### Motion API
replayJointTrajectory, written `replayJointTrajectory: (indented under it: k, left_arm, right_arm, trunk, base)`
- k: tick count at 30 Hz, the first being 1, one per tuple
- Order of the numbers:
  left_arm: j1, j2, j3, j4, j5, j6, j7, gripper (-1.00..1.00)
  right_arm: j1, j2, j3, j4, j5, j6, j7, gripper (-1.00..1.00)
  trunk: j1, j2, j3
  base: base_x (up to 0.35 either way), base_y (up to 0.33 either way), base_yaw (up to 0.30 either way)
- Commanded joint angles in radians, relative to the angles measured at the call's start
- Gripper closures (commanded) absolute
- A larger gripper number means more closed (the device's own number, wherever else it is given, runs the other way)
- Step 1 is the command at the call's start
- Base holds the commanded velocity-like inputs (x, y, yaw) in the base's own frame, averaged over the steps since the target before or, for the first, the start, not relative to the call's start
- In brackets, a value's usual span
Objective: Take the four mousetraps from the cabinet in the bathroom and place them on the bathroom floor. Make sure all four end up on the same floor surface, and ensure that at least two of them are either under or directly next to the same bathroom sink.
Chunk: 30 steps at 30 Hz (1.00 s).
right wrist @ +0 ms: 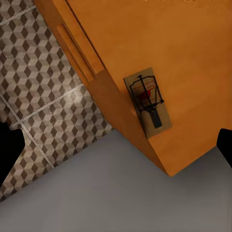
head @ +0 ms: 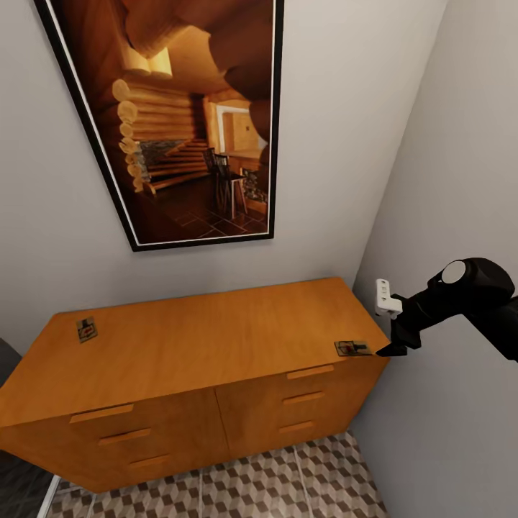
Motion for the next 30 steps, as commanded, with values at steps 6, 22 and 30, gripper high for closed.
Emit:
replayJointTrajectory:
  k: [6,22,30]
  left_arm:
    - [-0.002,0.000,-0.009,0.004,0.008,-0.006,0.000,-1.00]
    - [-0.002,-0.002,-0.009,0.004,0.008,-0.006,0.000,-1.00]
    - [0.000,-0.001,-0.009,0.004,0.008,-0.006,0.000,-1.00]
  right_arm:
    - [-0.002,-0.002,0.002,-0.001,0.008,0.011,0.008,-1.00]
    - [-0.002,-0.002,0.003,-0.001,0.008,0.010,0.008,-1.00]
    - [-0.002,-0.003,0.003,-0.001,0.008,0.010,0.008,-1.00]
  trunk:
    - [0.001,-0.002,-0.002]
    - [0.001,-0.002,-0.002]
    - [0.001,-0.002,-0.002]
  base:
    - [0.003,0.004,0.000]
    - [0.077,0.000,0.000]
    - [0.172,0.000,0.000]
